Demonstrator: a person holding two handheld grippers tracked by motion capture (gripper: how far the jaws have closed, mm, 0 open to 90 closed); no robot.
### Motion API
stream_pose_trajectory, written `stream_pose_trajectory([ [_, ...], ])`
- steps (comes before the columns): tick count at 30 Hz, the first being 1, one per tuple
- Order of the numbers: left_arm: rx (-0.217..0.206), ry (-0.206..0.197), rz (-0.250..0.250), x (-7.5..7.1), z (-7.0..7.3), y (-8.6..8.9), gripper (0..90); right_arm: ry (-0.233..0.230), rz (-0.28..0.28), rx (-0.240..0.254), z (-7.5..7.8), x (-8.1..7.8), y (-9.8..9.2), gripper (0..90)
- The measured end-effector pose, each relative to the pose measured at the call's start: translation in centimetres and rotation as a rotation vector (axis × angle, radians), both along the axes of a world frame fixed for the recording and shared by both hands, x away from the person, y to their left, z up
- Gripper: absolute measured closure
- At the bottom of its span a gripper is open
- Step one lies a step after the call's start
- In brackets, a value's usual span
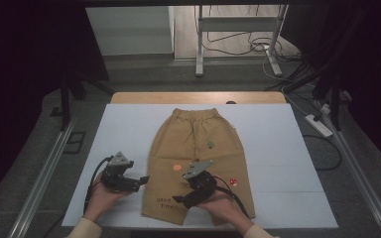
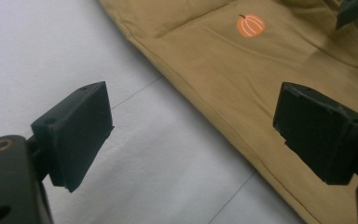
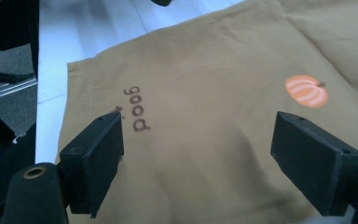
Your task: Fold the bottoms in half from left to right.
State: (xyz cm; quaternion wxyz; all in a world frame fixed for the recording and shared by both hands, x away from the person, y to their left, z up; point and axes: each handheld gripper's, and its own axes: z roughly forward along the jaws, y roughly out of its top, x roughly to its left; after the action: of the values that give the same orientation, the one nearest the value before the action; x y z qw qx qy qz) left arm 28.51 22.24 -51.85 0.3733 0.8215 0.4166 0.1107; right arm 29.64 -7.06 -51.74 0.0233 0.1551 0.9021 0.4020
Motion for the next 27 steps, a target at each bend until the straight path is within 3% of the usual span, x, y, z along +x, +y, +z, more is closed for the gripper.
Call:
stream_pose_trajectory([
  [9,-0.007,-0.004,0.007,0.0,0.2,0.2,11.6,0.001,0.046,-0.013,-0.2,-0.3,2.3,17.2],
  [27,-0.008,-0.007,0.008,0.0,0.2,0.2,11.7,0.004,0.108,-0.028,-0.8,-1.1,5.1,17.3],
])
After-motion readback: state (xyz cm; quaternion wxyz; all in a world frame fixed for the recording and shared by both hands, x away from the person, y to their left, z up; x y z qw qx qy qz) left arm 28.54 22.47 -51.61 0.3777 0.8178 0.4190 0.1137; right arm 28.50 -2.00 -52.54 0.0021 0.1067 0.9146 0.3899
